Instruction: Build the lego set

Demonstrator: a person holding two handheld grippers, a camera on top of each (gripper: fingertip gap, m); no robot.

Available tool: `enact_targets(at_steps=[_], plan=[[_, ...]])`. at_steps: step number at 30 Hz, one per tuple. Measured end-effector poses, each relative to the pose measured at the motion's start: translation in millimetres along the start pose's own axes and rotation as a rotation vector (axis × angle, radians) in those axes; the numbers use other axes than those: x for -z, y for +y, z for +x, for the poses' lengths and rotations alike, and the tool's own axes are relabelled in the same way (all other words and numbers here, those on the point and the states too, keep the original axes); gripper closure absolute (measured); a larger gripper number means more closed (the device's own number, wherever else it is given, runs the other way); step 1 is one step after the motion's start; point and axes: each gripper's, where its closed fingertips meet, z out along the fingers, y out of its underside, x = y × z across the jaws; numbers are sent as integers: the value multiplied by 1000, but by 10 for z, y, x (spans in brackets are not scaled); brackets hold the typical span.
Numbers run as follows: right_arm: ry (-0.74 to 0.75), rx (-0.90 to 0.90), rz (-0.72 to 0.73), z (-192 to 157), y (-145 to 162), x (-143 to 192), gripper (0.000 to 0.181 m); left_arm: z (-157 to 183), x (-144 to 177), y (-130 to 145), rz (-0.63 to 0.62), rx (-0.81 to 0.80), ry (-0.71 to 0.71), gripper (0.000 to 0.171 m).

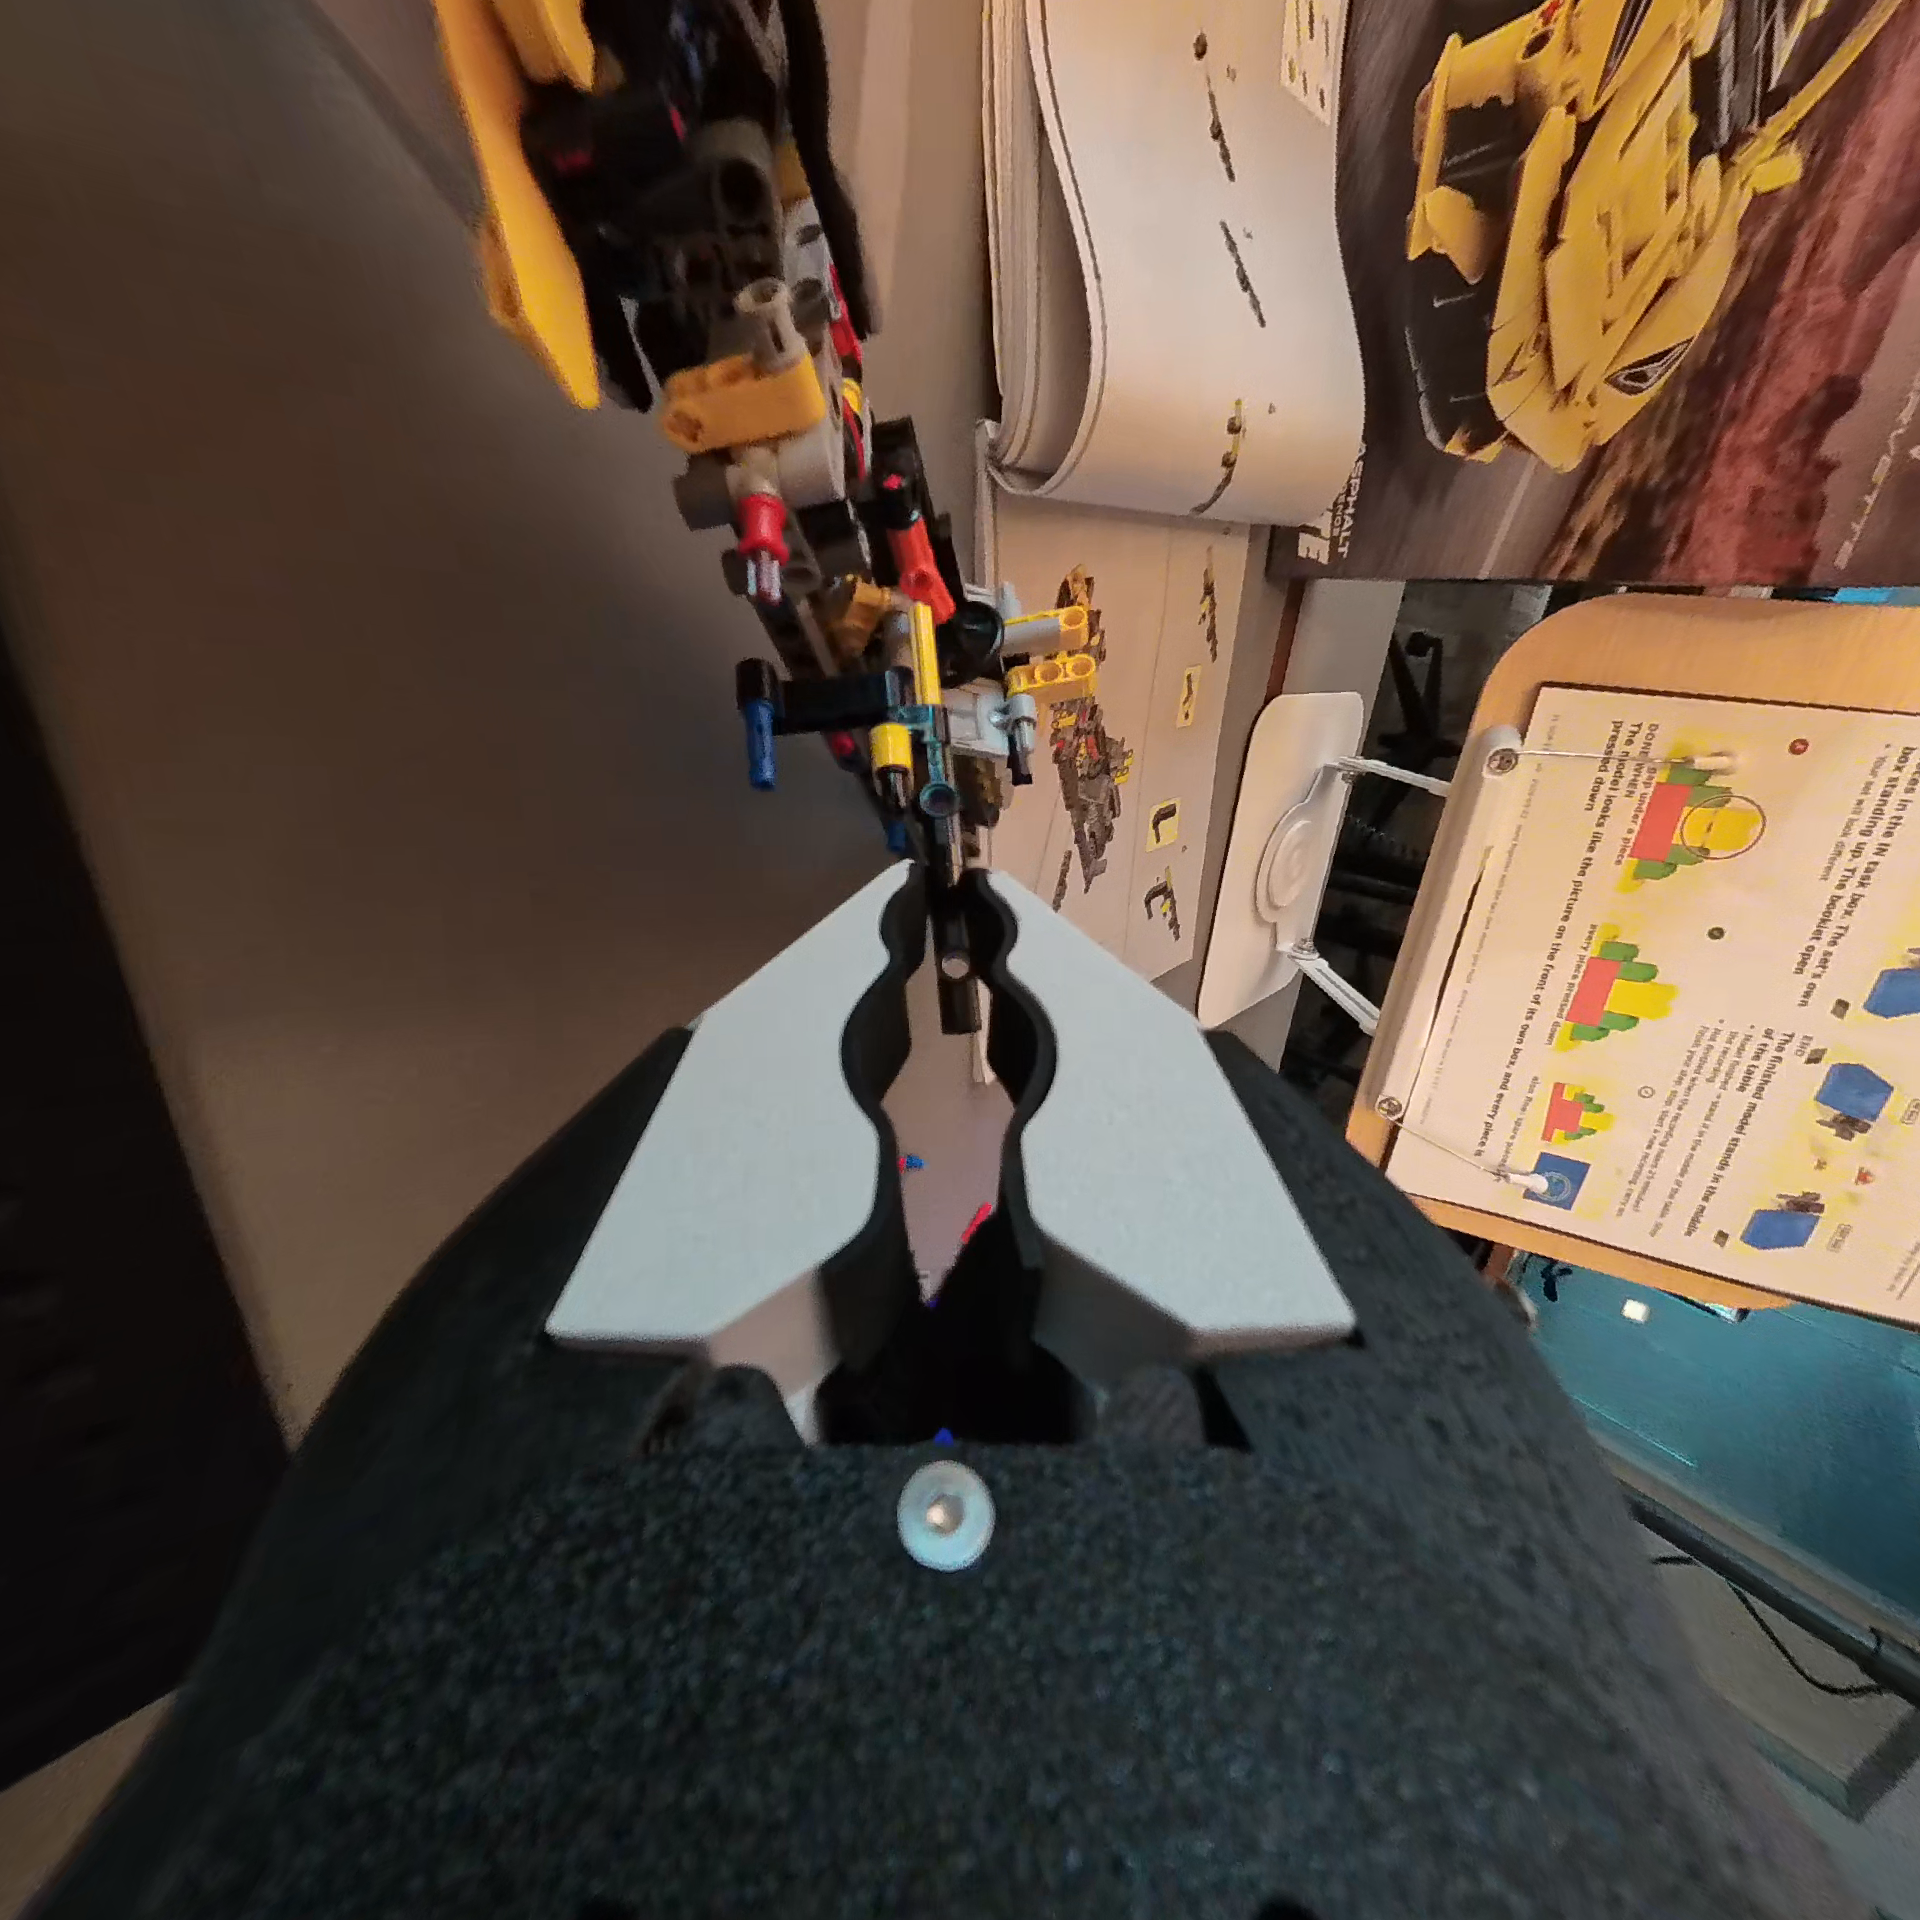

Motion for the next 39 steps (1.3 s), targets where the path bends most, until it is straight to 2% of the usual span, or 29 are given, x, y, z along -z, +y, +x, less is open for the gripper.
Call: enact_targets(at_steps=[14, 22, 25, 39], plan=[[4, -61, -4, -32, -39, 30, 174, 46, 0, -49, 8, -31, -4, 137], [30, -83, -64, -45, -25, 56, 174, 69, -13, -83, 18, -44, -3, 138], [49, -92, -133, -35, 49, 39, 174, 87, -23, -110, 22, -54, -1, 138], [11, -87, -100, -122, -14, 73, 174, 111, -16, -122, 25, -80, -3, 138]])
